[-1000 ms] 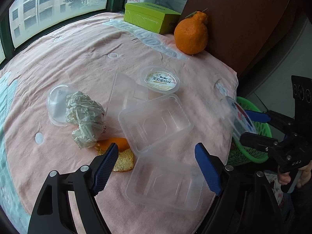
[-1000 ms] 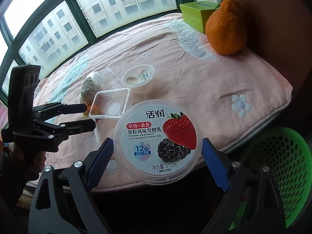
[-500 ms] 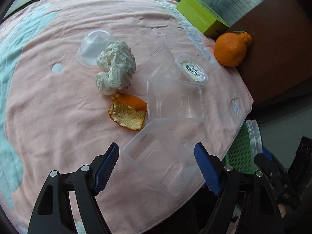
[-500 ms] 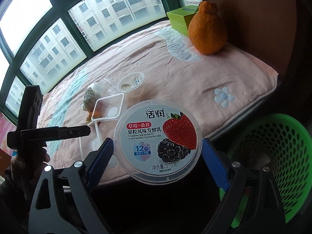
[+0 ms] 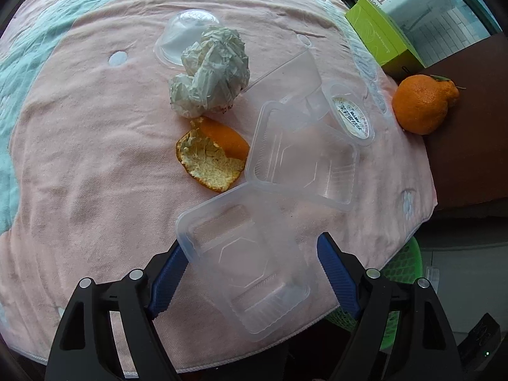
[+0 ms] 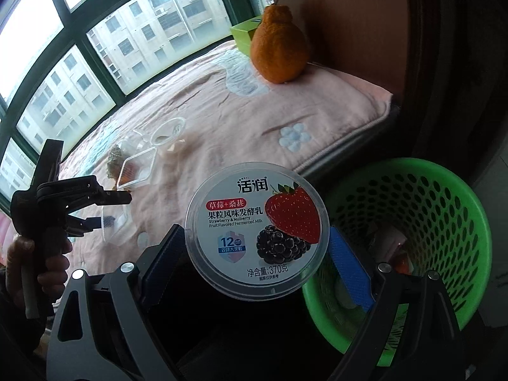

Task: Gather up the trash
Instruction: 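Carry the yogurt tub toward the basket with the right tool while the left lifts the tray, then drop the yogurt tub into the green basket with the right tool while the left drops the tray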

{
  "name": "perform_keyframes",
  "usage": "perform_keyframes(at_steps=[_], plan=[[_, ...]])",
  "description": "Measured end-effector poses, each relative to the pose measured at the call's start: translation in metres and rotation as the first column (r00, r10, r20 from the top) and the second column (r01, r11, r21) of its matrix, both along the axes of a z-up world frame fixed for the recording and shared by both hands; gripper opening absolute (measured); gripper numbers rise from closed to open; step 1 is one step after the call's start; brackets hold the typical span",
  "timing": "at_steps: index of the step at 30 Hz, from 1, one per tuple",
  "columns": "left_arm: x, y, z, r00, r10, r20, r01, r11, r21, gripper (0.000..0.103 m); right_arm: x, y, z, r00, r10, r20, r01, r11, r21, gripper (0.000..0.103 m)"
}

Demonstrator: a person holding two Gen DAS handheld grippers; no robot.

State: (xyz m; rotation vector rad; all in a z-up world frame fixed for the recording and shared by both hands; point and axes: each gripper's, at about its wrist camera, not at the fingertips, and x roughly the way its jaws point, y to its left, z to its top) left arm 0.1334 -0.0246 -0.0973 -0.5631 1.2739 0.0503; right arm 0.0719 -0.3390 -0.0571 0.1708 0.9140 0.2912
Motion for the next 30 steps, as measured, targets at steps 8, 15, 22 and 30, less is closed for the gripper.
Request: perform_keyframes(at_steps=[8, 15, 22, 30], plan=[[-0.005, 0.006, 0.001, 1.0, -0.005, -0.004, 0.005, 1.0, 0.018, 0.062, -0.017, -0.048, -0.017, 0.991, -0.128, -0.041, 0.128, 0.992, -0.001, 0.089], [-0.025, 0.017, 0.007, 0.999, -0.045, 0.005, 0.045, 0.998, -0.036, 0.057, -0.025, -0.077, -0.029, 0.974, -0.217, -0.061, 0.215, 0.976, -0.031, 0.089], [-0.047, 0.03, 0.027, 0.994, -0.094, 0.05, 0.097, 0.994, -0.056, 0.056, -0.023, -0.094, -0.042, 0.962, -0.257, -0.091, 0.253, 0.966, -0.052, 0.089], [-0.057, 0.018, 0.056, 0.977, -0.17, 0.13, 0.181, 0.98, -0.079, 0.056, -0.012, -0.113, -0.058, 0.945, -0.3, -0.13, 0.294, 0.954, -0.062, 0.09]])
